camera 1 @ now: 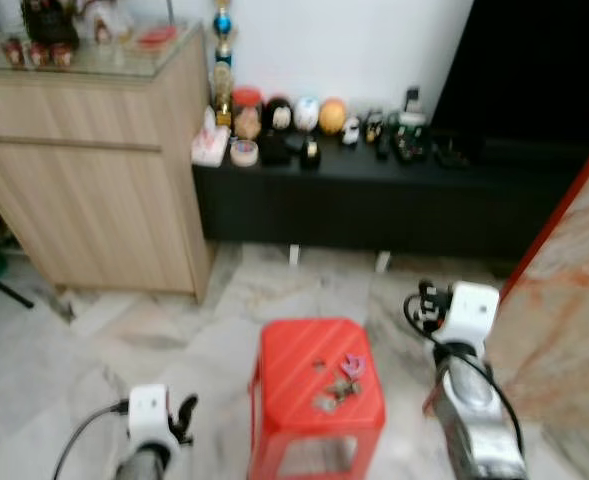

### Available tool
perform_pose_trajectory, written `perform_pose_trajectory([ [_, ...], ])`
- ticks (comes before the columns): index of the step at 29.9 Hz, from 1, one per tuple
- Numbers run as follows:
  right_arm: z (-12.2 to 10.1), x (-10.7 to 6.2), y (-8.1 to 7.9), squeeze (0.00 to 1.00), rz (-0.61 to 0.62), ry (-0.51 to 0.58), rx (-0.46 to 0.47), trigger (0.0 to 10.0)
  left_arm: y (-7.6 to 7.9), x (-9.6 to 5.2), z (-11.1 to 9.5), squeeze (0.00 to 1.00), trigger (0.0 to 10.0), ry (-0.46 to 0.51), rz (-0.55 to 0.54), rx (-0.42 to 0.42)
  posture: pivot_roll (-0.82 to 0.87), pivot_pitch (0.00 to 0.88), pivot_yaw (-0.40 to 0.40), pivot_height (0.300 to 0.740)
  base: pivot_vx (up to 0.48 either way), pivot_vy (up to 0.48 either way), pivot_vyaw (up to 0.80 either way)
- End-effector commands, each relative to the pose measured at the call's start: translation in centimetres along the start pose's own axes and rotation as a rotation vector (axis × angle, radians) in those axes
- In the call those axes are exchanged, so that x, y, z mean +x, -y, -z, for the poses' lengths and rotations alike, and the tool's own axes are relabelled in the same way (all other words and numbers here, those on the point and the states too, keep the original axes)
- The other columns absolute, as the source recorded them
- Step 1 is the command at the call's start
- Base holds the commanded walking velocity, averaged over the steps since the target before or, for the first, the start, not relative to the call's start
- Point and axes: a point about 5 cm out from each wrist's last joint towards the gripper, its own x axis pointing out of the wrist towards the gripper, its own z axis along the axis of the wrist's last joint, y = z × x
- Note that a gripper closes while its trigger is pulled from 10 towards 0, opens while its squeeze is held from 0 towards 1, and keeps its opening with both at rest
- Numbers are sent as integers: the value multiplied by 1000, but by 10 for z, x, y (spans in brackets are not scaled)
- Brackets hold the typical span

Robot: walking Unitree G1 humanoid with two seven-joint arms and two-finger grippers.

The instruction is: Hang keys on a hook

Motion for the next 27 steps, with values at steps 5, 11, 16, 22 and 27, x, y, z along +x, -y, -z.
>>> perform_pose_trajectory([
  [5,-8,3,5,0,-2,43,-34,10000,0,-5,12,0,10000,-61,8,7,102,0,-77,740,0,0,0],
  [11,-8,4,3,0,5,39,-29,10000,0,-5,11,0,10000,-55,4,7,113,0,-80,740,0,0,0],
  [16,-8,6,3,0,19,28,-21,10000,1,-4,10,0,10000,-47,5,2,113,0,-80,740,0,0,0],
  [22,-7,8,1,0,3,10,-22,10000,3,-4,10,0,10000,-46,13,6,111,0,-76,725,0,0,0],
  [27,-9,7,0,0,-5,26,-26,10000,4,-4,9,0,10000,-36,13,5,110,1,-77,705,0,0,0],
])
